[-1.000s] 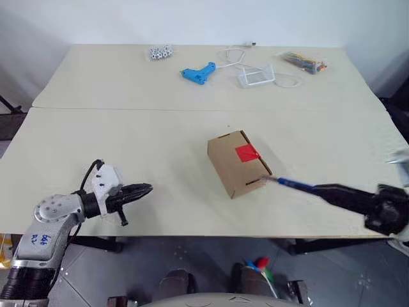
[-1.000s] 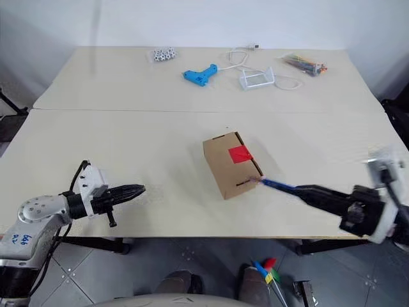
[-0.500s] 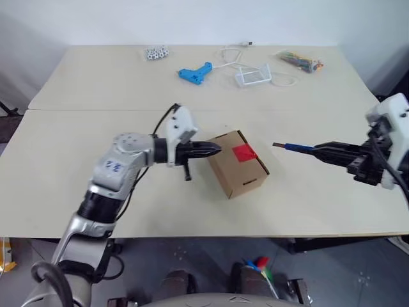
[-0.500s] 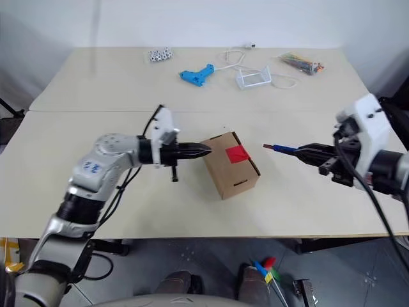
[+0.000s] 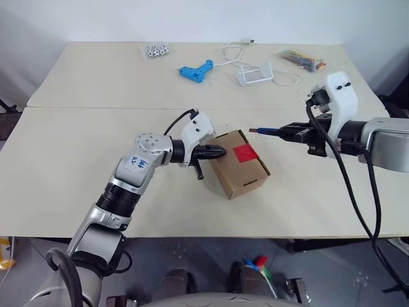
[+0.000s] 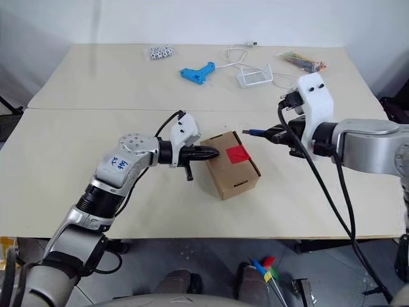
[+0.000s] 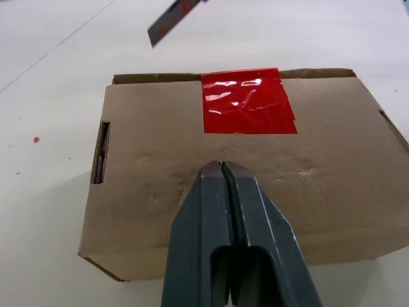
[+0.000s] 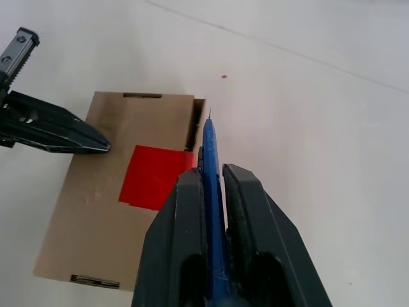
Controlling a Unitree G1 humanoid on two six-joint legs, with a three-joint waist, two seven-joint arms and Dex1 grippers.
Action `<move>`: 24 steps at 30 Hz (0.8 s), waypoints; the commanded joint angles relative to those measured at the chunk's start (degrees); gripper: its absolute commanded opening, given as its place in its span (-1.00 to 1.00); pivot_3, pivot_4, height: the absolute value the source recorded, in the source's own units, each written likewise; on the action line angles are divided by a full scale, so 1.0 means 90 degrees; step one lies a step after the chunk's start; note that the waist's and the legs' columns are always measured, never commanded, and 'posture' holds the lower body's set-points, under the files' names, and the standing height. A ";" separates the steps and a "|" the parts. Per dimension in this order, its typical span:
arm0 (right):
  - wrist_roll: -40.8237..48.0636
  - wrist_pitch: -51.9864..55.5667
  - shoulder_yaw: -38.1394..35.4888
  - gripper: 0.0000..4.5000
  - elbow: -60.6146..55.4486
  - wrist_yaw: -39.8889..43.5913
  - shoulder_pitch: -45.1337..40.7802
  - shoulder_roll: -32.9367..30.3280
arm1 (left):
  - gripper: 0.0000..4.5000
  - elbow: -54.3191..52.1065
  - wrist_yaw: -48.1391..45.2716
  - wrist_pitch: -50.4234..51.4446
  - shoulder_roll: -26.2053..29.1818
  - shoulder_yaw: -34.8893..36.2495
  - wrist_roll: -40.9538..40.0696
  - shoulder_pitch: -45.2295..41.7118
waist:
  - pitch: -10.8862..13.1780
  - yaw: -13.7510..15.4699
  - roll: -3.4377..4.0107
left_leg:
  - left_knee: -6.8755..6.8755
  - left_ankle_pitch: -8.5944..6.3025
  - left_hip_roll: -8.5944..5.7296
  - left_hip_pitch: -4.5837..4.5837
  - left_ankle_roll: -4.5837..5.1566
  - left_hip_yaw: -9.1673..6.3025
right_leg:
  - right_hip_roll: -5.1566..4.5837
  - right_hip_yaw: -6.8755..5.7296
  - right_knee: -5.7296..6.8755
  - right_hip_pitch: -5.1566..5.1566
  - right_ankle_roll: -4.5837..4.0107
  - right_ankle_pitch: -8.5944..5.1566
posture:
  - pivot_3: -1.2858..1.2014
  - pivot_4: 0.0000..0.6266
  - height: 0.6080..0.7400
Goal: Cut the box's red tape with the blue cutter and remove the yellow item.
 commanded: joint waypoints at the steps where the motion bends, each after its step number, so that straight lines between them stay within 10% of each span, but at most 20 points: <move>1: -0.0025 0.0124 -0.0098 -0.94 0.0016 -0.0078 -0.0209 0.0105 | -0.99 -0.0180 0.0006 0.0109 -0.0006 -0.0060 0.0113 0.0150 | 0.0000 -0.0004 0.0000 | 0.0000 0.0000 0.0002 0.0001 0.0000 0.0000 | 0.0002 -0.0001 0.0002 0.0000 0.0000 0.0000 | 0.03 -0.52 1.00; 24: 0.1059 0.0878 0.0298 -0.94 0.0162 -0.0573 0.0021 0.0226 | -0.99 -0.0272 0.0134 0.0113 -0.0037 -0.0381 0.0558 0.0382 | -0.0001 -0.0008 0.0001 | 0.0000 0.0000 0.0001 0.0008 0.0000 0.0000 | 0.0002 -0.0001 0.0005 0.0006 0.0000 0.0000 | 0.03 -0.52 1.00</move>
